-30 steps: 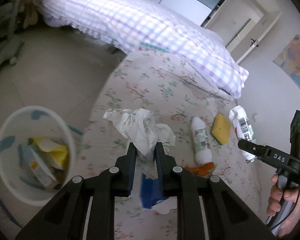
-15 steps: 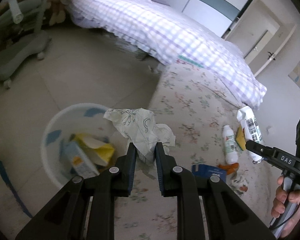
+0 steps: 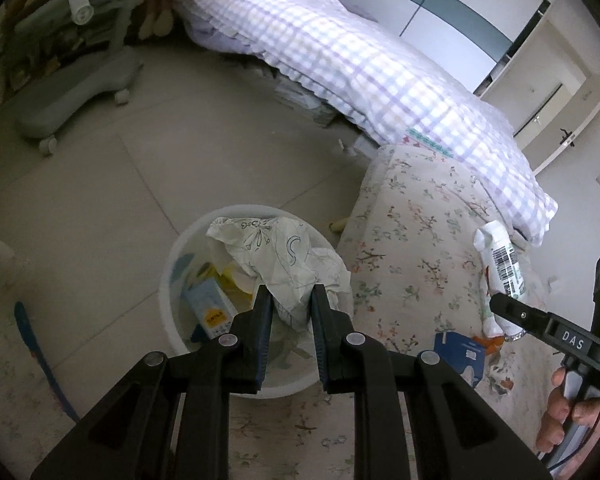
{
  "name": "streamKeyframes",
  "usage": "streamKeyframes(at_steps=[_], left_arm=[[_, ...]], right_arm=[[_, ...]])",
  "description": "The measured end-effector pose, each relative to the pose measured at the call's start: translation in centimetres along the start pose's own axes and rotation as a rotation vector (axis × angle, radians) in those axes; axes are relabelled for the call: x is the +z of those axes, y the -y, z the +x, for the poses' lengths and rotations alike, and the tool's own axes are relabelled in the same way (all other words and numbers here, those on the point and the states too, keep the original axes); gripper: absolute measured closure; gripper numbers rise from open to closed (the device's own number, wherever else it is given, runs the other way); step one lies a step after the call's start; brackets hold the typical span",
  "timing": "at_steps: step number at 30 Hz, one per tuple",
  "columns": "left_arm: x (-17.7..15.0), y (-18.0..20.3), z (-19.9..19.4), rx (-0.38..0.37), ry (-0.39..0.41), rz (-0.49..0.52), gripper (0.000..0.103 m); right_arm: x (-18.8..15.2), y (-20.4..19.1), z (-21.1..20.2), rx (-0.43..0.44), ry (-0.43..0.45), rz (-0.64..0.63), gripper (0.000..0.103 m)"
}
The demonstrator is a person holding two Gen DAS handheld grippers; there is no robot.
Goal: Collect trash
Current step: 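Carry the tissue and the bottle toward the bin with both grippers, then open left gripper to drop tissue in bin while right drops ADE bottle in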
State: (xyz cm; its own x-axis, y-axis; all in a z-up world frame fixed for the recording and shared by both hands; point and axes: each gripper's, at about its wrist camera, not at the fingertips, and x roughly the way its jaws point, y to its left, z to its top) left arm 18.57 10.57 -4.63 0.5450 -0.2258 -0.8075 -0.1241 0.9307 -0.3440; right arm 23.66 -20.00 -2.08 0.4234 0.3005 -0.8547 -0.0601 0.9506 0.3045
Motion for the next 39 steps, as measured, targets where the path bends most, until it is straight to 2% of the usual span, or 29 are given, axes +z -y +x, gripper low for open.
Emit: streamKeyframes(at_steps=[3, 5, 7, 9, 11, 15, 29, 39], left_arm=[[0.1, -0.3, 0.1, 0.04, 0.003, -0.002, 0.08], [0.2, -0.5, 0.1, 0.084, -0.004, -0.013, 0.068], [0.1, -0.9, -0.1, 0.115, -0.005, -0.032, 0.044], [0.0, -1.4, -0.3, 0.151, -0.002, -0.04, 0.031], [-0.2, -1.9, -0.6, 0.187, -0.008, -0.039, 0.029], [-0.7, -3.1, -1.0, 0.244, -0.01, -0.014, 0.018], [-2.1, -6.5, -2.4, 0.346, -0.034, 0.032, 0.016], [-2.4, -8.4, -2.6, 0.362, -0.056, -0.002, 0.016]], right_arm=[[-0.2, -1.0, 0.6, 0.008, -0.008, -0.011, 0.059], [-0.3, -1.7, 1.1, 0.013, -0.014, -0.02, 0.059], [-0.4, -2.1, 1.5, 0.018, -0.02, -0.025, 0.059], [-0.6, -2.7, 1.9, 0.02, -0.027, -0.037, 0.059], [-0.8, -3.2, 2.2, 0.022, -0.032, -0.049, 0.059], [-1.0, -4.3, 2.9, 0.026, -0.043, -0.073, 0.059], [-2.7, -9.5, 7.7, 0.034, -0.119, -0.146, 0.059], [-3.7, -12.1, 11.1, 0.018, -0.167, -0.185, 0.059]])
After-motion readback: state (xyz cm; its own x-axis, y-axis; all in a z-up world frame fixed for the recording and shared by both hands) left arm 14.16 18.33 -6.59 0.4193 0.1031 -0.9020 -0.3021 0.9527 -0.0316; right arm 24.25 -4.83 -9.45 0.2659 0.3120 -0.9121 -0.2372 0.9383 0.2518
